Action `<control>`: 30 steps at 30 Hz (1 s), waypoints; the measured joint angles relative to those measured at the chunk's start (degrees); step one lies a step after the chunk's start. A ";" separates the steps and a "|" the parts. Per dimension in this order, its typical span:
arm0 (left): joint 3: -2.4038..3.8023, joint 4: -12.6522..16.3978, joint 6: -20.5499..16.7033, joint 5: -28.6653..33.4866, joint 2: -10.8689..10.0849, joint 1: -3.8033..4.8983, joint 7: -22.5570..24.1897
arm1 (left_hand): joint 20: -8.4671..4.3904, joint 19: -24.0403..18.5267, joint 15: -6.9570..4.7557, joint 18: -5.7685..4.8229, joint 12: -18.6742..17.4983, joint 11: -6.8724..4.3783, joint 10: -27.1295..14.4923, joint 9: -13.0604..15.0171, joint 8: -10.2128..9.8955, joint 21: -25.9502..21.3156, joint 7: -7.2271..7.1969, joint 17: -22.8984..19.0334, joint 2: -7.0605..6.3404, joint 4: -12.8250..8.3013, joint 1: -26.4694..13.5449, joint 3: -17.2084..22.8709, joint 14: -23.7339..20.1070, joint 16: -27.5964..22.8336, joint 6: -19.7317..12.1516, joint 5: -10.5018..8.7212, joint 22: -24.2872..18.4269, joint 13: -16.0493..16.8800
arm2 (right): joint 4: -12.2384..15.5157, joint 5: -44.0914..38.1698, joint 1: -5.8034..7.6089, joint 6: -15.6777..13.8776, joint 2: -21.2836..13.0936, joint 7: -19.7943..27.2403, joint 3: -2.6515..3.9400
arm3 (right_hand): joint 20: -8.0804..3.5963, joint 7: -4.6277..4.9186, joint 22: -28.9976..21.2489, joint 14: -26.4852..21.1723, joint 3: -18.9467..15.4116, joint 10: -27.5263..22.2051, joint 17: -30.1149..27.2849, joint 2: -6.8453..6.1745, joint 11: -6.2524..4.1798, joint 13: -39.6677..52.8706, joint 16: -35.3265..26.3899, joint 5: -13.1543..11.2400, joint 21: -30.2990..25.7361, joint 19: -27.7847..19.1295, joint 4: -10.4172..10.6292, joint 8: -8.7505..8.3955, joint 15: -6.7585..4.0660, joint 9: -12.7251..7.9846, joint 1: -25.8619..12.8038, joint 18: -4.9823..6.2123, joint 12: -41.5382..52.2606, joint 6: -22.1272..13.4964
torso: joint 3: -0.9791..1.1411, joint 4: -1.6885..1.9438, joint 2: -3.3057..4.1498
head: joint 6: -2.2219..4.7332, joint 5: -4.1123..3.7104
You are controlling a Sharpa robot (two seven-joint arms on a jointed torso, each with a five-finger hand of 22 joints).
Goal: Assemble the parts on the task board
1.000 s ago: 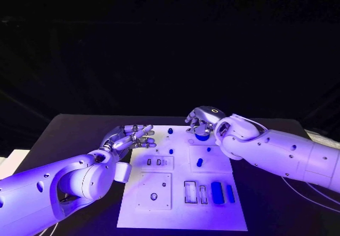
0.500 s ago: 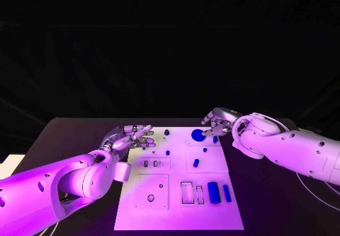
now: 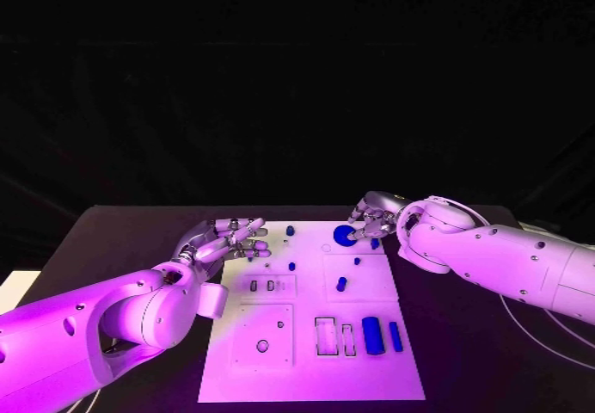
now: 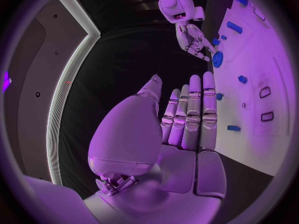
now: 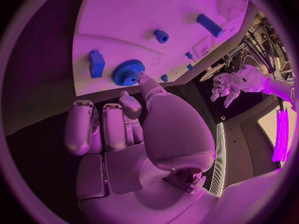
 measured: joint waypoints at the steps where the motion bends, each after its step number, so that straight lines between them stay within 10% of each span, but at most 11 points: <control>1: 0.00 0.00 0.02 0.00 0.00 0.00 0.00 | 0.00 0.00 0.00 0.00 0.00 0.00 0.00 0.00 0.00 0.00 0.00 0.00 0.00 0.00 0.00 0.00 0.00 0.00 0.00 0.00 0.00 0.00 | -0.14 0.04 -0.04 0.13 0.22 0.00 -0.01 | 0.00 -0.05 0.01 0.00 -0.37 1.24 2.09 0.05 0.01 3.25 2.48 0.00 0.00 0.00 0.18 0.05 0.17 0.00 0.04 0.00 3.25 0.05 | -0.01 0.00 0.00 | -0.02 0.00; 30: 0.00 -0.12 0.22 0.00 0.08 0.00 -0.04 | 0.00 0.00 0.00 0.00 -0.34 0.00 0.00 0.00 -0.22 -0.22 0.00 0.08 0.22 -0.38 0.22 0.06 0.00 -0.35 0.00 0.00 -0.05 0.00 | -3.05 -1.92 -0.69 1.30 2.64 0.20 0.05 | 0.71 0.36 1.46 0.01 -1.99 4.35 3.30 1.44 0.47 9.80 9.72 -0.01 0.50 0.72 0.42 0.96 0.59 -0.04 1.47 0.01 12.66 0.46 | -0.02 0.03 -0.02 | -0.62 0.20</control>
